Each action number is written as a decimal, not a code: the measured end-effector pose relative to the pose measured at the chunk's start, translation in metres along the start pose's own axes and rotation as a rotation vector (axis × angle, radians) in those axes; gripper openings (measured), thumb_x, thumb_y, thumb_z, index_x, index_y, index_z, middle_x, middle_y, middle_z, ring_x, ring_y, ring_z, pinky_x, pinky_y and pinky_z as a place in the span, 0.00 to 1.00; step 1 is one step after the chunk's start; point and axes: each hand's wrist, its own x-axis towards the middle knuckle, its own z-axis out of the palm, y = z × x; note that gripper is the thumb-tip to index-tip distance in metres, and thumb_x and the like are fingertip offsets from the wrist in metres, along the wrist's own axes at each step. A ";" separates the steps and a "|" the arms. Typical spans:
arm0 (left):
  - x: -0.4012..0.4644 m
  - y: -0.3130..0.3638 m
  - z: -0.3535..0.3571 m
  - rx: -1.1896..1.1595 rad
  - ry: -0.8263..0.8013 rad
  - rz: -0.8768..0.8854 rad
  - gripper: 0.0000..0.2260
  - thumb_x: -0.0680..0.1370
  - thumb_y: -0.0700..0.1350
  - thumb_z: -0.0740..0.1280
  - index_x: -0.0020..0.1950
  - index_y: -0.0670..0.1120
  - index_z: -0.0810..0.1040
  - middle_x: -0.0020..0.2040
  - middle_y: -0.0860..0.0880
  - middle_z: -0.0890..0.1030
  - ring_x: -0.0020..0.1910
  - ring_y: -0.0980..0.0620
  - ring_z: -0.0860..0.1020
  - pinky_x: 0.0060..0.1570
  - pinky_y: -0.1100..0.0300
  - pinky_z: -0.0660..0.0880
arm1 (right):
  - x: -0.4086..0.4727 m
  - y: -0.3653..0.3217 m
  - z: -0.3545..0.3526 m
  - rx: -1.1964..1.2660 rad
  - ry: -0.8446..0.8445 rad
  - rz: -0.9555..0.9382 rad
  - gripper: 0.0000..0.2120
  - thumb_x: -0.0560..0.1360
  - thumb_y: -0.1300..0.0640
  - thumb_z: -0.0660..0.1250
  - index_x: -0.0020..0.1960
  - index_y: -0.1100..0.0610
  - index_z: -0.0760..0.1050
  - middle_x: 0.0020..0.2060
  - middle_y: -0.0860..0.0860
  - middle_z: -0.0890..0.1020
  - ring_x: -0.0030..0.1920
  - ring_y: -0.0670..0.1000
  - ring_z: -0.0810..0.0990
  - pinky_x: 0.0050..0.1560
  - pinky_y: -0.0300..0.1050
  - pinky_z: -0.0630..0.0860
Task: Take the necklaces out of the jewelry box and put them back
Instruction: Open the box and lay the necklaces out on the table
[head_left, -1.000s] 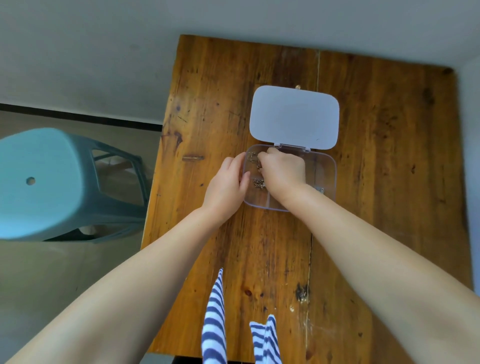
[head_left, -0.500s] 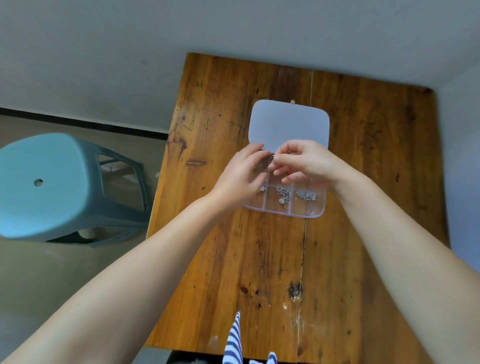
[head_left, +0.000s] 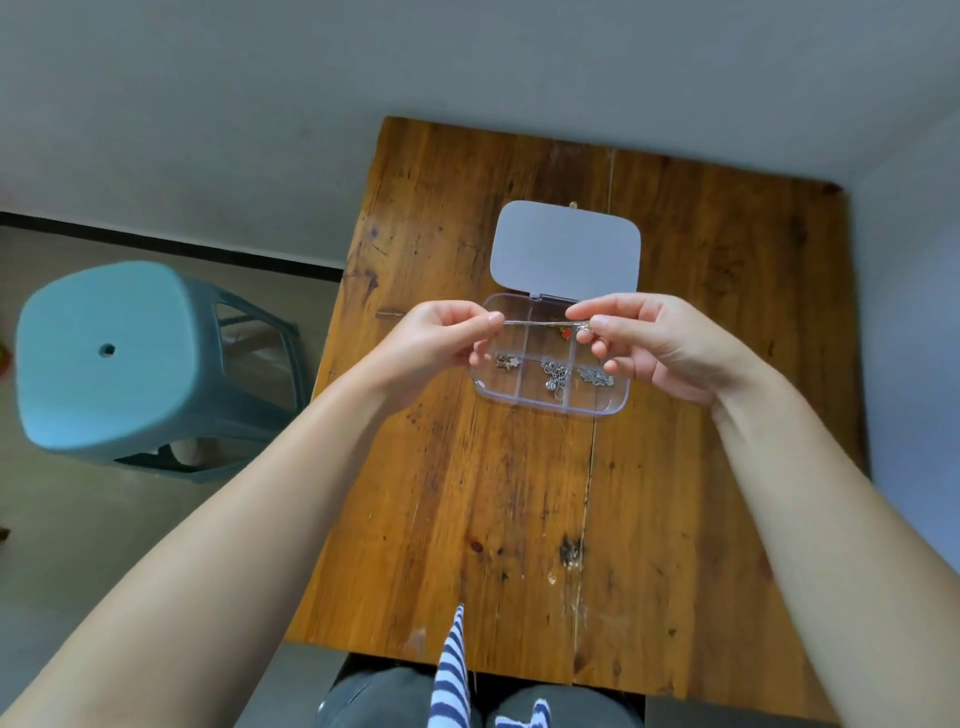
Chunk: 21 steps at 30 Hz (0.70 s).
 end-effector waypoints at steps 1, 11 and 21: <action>-0.003 -0.002 -0.001 -0.026 -0.006 -0.020 0.12 0.77 0.50 0.65 0.35 0.48 0.77 0.31 0.51 0.74 0.34 0.54 0.73 0.53 0.52 0.76 | -0.004 0.005 0.001 0.003 -0.012 0.015 0.11 0.69 0.58 0.69 0.51 0.57 0.83 0.38 0.51 0.84 0.35 0.45 0.81 0.33 0.34 0.78; -0.031 -0.017 0.002 -0.476 -0.086 -0.119 0.12 0.78 0.49 0.63 0.35 0.48 0.76 0.32 0.53 0.74 0.32 0.55 0.73 0.51 0.54 0.78 | -0.034 0.046 0.008 0.015 0.012 0.135 0.06 0.72 0.62 0.69 0.44 0.56 0.84 0.36 0.49 0.83 0.36 0.44 0.80 0.34 0.37 0.79; -0.071 -0.088 0.017 -0.701 -0.116 -0.362 0.02 0.75 0.42 0.68 0.43 0.45 0.77 0.39 0.48 0.78 0.41 0.50 0.79 0.57 0.41 0.75 | -0.043 0.064 0.033 0.211 0.138 0.003 0.06 0.69 0.57 0.70 0.44 0.55 0.84 0.45 0.53 0.86 0.45 0.48 0.84 0.38 0.39 0.80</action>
